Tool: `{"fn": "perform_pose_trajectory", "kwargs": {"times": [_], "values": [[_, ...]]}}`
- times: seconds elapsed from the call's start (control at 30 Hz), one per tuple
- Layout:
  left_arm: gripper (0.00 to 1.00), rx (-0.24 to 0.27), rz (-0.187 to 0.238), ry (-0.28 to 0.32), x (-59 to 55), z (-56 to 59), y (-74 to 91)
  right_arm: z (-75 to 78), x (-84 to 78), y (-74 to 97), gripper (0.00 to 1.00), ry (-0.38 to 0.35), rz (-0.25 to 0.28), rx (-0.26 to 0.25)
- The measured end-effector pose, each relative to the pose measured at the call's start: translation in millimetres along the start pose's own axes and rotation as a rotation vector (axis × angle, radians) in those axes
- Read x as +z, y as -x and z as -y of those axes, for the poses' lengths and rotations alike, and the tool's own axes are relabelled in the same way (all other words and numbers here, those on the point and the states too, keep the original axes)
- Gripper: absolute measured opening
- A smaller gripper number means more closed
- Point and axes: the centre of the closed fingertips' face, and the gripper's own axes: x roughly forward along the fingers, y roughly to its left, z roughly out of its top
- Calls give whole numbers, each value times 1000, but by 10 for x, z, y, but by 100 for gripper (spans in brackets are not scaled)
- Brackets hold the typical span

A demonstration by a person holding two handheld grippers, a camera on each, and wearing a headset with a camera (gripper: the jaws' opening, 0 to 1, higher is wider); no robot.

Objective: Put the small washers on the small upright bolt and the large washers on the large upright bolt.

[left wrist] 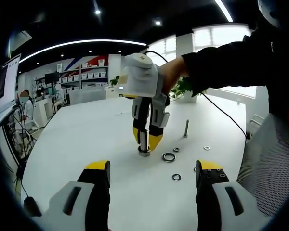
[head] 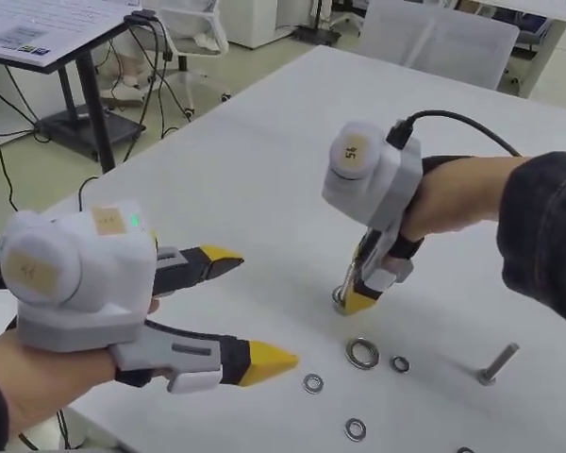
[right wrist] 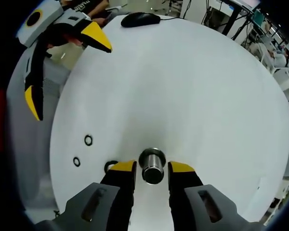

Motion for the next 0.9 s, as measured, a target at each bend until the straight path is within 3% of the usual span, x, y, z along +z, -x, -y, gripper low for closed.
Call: {"fn": "perform_pose_trajectory", "kwargs": {"times": [0.9], "values": [[72, -10, 5, -8, 19, 35, -4, -98, -254, 173, 29, -49, 16, -28]]}}
